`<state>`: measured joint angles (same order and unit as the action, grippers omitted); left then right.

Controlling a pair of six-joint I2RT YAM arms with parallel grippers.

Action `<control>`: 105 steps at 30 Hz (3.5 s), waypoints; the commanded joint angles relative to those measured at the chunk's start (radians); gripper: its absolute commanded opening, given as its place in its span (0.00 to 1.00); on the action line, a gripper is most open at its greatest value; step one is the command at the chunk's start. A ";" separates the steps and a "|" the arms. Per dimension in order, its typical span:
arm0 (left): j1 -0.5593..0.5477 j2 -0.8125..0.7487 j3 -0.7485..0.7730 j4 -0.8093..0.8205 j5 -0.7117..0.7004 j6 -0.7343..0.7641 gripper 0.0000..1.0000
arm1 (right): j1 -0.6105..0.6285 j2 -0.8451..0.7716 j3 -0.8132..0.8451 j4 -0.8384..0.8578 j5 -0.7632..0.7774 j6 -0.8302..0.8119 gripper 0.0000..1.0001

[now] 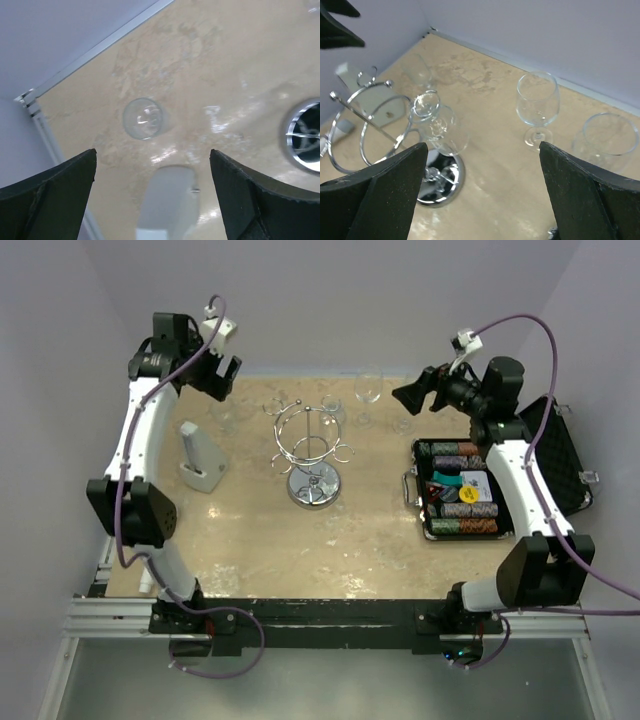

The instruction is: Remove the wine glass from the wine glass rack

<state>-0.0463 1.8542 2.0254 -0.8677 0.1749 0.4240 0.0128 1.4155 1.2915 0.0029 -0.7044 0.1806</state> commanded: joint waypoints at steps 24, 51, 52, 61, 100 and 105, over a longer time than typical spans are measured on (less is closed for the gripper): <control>0.002 -0.428 -0.594 0.776 0.274 -0.189 0.99 | 0.179 0.226 -0.121 0.187 -0.247 -0.696 0.92; 0.002 -0.386 -0.564 0.763 0.307 -0.125 0.99 | 0.300 0.427 -0.034 0.482 -0.260 -0.478 0.98; 0.002 -0.391 -0.564 0.763 0.308 -0.126 0.98 | 0.303 0.427 -0.035 0.480 -0.262 -0.477 0.98; 0.002 -0.400 -0.577 0.757 0.310 -0.128 0.98 | 0.309 0.444 -0.054 0.555 -0.233 -0.422 0.91; -0.012 -0.354 -0.545 0.765 0.322 -0.105 0.98 | 0.314 0.448 -0.024 0.543 -0.181 -0.431 0.28; -0.013 -0.351 -0.544 0.766 0.327 -0.111 0.98 | 0.314 0.447 -0.006 0.533 -0.182 -0.434 0.06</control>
<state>-0.0547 1.4994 1.4384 -0.1421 0.4751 0.3073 0.3229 1.9232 1.2358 0.5087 -0.9035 -0.2546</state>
